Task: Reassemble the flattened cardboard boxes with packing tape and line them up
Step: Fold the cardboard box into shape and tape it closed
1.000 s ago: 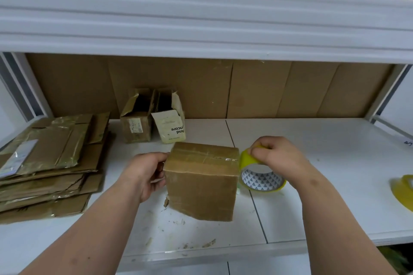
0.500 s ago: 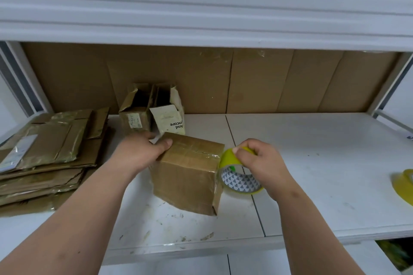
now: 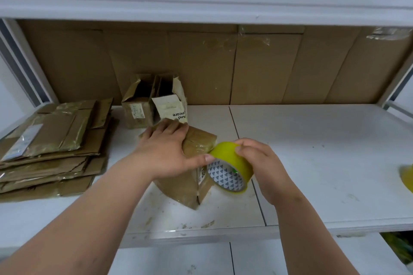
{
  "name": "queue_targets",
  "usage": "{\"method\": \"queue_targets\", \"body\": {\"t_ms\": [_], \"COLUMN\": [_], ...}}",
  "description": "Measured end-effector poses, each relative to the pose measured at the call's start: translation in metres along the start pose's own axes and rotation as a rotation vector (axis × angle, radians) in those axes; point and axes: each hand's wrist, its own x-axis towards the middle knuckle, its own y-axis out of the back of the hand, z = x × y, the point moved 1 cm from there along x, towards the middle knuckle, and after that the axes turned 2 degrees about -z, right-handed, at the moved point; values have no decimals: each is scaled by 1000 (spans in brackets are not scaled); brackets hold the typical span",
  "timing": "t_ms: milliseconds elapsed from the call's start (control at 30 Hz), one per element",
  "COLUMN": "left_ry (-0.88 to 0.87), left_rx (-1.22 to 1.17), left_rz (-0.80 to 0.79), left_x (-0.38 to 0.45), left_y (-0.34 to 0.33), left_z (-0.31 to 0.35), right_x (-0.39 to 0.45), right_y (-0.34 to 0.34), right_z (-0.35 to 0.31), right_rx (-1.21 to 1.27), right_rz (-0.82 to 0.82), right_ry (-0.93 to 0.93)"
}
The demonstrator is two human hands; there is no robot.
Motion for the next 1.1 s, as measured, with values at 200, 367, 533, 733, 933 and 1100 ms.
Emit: {"method": "queue_targets", "body": {"t_ms": [200, 367, 533, 733, 933, 1100], "left_ry": [-38, -134, -129, -54, -42, -5], "left_rx": [-231, -281, -303, -480, -493, -298], "left_rz": [-10, -10, -109, -73, -87, -17], "left_x": [1, 9, 18, 20, 22, 27], "left_y": [2, 7, 6, -4, -5, -11], "left_z": [-16, -28, -27, -31, -31, -17], "right_x": [-7, -13, -11, -10, -12, -10], "right_y": [-3, -12, -19, -17, -12, -17], "right_z": [19, 19, 17, 24, 33, 43], "right_rx": [209, 157, 79, 84, 43, 61], "right_rz": [-145, -162, -131, -191, -233, -252], "right_ry": [-35, -38, -59, -96, -145, -210]}}
